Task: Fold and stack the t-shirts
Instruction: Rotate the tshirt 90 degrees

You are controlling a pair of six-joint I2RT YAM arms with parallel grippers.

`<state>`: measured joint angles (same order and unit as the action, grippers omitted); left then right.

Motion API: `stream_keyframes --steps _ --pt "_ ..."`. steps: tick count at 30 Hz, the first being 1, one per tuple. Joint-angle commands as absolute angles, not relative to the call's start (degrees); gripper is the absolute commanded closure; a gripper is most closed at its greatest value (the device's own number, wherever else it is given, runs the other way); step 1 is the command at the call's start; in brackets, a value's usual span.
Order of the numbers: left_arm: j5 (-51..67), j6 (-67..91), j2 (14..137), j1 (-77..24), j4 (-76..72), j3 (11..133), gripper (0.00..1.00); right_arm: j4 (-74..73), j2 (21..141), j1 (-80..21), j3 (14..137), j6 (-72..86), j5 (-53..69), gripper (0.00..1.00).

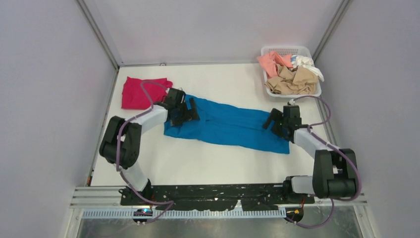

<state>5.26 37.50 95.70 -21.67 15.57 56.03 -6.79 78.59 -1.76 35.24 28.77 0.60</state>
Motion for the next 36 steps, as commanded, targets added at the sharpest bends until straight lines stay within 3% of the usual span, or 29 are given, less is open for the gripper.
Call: stream_keyframes --steps 1,7,12,16,25,28,36 --pt "3.9 37.7 103.0 -21.4 19.5 71.0 0.00 -18.4 70.0 -2.3 28.9 30.2 6.3 0.05" --pt "3.4 37.0 117.2 -21.4 24.3 91.4 0.00 -24.6 61.9 -10.1 23.9 30.3 15.0 0.05" --pt "10.2 36.5 127.1 -21.7 32.3 109.0 0.01 -25.8 61.9 -19.7 24.1 24.8 18.6 0.05" --pt "8.7 35.6 127.0 -22.1 30.5 107.8 0.01 -29.2 56.6 -21.5 25.1 25.1 15.2 0.05" --pt "5.2 33.9 122.2 -22.1 30.4 108.5 0.01 -40.8 44.8 -21.4 35.9 27.3 -8.7 0.05" --pt "1.8 33.0 117.7 -22.4 32.2 106.9 0.00 -37.2 44.4 -21.4 37.1 24.9 -7.2 0.05" --pt "0.5 38.5 98.8 -26.4 28.4 76.8 0.00 -16.4 56.7 -21.4 36.4 22.7 -1.8 0.05"
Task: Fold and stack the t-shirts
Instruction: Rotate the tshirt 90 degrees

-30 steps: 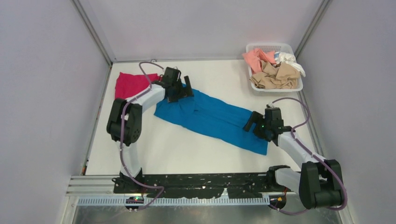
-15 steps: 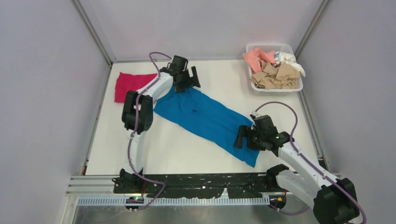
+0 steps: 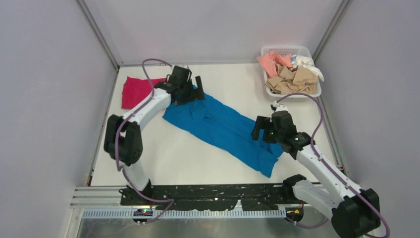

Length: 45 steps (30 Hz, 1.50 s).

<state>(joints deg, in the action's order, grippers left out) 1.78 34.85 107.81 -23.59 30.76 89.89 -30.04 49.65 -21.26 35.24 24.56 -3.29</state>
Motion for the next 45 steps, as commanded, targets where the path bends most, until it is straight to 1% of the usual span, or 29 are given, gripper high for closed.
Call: stream_keyframes --steps 1,4,7,10,14,19,21,24,29,32,33,36,40,43,45 --pt "0.9 40.1 96.2 -27.0 26.9 73.1 0.00 -12.6 58.3 -21.4 36.5 22.5 -1.4 0.05" --pt "2.0 42.6 94.0 -27.7 20.7 64.5 0.00 -8.1 67.5 -21.4 38.7 21.4 -1.0 0.05" --pt "0.7 41.0 98.3 -26.9 21.9 67.0 0.00 -7.8 75.1 -21.4 41.5 21.1 2.6 0.05" --pt "1.3 40.2 106.8 -25.2 26.3 75.1 0.00 -7.4 77.3 -21.4 40.8 21.8 5.7 0.05" --pt "2.3 40.2 114.8 -24.7 29.9 84.0 0.00 -6.9 76.4 -21.4 36.6 22.9 6.9 0.05" --pt "2.2 39.1 125.2 -24.6 38.0 100.2 0.00 -8.8 76.8 -21.5 30.9 23.1 10.7 0.05" --pt "2.3 38.8 128.7 -24.6 39.5 106.7 0.00 -9.1 76.5 -21.8 29.0 23.1 14.2 0.05" --pt "4.7 37.8 135.8 -24.5 42.3 119.0 0.00 -9.7 74.6 -23.8 27.0 22.3 22.7 0.05" --pt "13.7 37.4 147.1 -24.1 42.4 139.7 0.00 -10.7 73.3 -31.0 27.6 19.3 36.3 0.05" --pt "20.8 40.4 147.9 -22.8 33.9 138.5 0.00 -6.2 76.1 -37.0 30.0 20.3 39.8 0.05" --pt "21.6 41.4 147.9 -22.6 32.3 137.8 0.00 -3.1 77.1 -38.4 30.6 20.7 41.0 0.05" --pt "19.8 40.2 148.1 -22.5 32.3 138.5 0.00 -0.6 82.5 -43.3 34.7 20.9 40.2 0.05" --pt "17.7 41.3 149.8 -20.8 33.1 140.8 0.00 -2.6 86.1 -44.4 38.0 20.5 36.4 0.05" --pt "19.2 43.0 150.2 -19.3 32.4 140.8 0.00 -5.1 85.6 -44.0 39.2 20.1 32.4 0.05" --pt "17.6 42.1 149.7 -19.0 33.1 140.9 0.00 -5.9 84.1 -43.6 39.9 20.0 31.7 0.05"
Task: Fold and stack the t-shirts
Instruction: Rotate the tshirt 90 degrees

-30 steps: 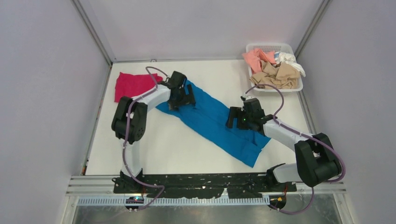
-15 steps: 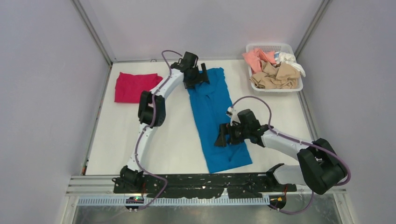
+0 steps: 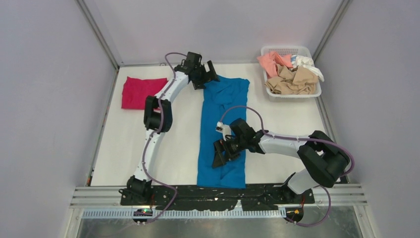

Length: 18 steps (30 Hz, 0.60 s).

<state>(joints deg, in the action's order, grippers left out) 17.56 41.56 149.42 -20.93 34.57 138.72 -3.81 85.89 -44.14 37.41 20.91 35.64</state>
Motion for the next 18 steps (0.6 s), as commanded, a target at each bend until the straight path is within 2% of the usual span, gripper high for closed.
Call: stream_keyframes --steps 1,9,13,15,18 --pt "15.6 41.4 149.3 -18.9 33.9 141.1 0.00 -6.7 83.5 -43.6 40.1 19.9 31.0 0.05" --pt "12.1 36.6 141.8 -17.4 35.0 139.5 0.00 -12.7 74.8 -37.9 43.1 19.3 20.3 0.05" --pt "14.2 33.1 131.7 -17.4 34.9 137.4 0.00 -12.9 77.3 -33.9 47.5 18.9 9.5 0.05" --pt "13.0 31.0 124.1 -17.7 34.8 130.5 0.00 -13.5 81.4 -33.1 51.5 18.7 2.6 0.05" --pt "9.1 27.0 109.7 -18.5 31.5 112.7 0.00 -14.0 88.6 -32.0 59.2 19.5 -4.9 0.05"
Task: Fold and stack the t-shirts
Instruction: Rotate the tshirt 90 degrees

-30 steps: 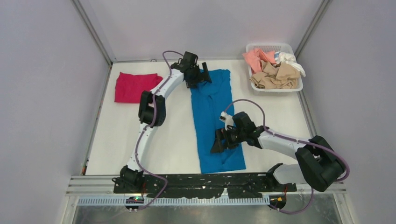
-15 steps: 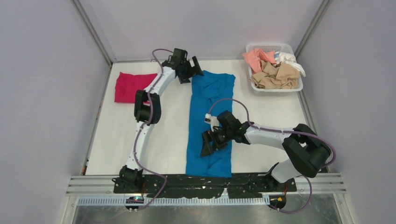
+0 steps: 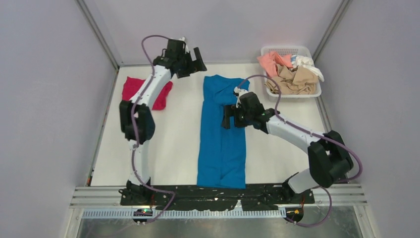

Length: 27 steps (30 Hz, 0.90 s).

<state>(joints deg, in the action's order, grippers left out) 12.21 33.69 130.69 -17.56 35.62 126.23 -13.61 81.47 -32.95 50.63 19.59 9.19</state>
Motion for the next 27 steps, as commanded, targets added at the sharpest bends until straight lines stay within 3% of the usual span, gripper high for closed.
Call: stream_keyframes --steps 1,7,10,20,27 --pt "8.2 25.5 104.9 -18.8 29.5 105.0 0.00 -14.3 92.2 -31.9 62.4 19.2 -5.9 0.05" --pt "3.4 27.5 77.0 -19.5 12.4 61.6 0.00 -19.7 108.1 -31.8 77.9 17.2 -11.4 0.05" --pt "5.8 30.6 70.5 -19.6 8.1 49.7 0.00 -20.6 113.7 -31.8 81.3 17.3 -9.5 0.05" --pt "13.5 36.3 65.7 -21.2 -2.3 34.2 0.00 -25.7 124.2 -31.4 91.8 17.2 -1.3 0.05" --pt "14.5 35.5 67.8 -21.3 -4.5 33.3 0.00 -34.5 131.7 -30.9 105.0 13.3 2.6 0.05"
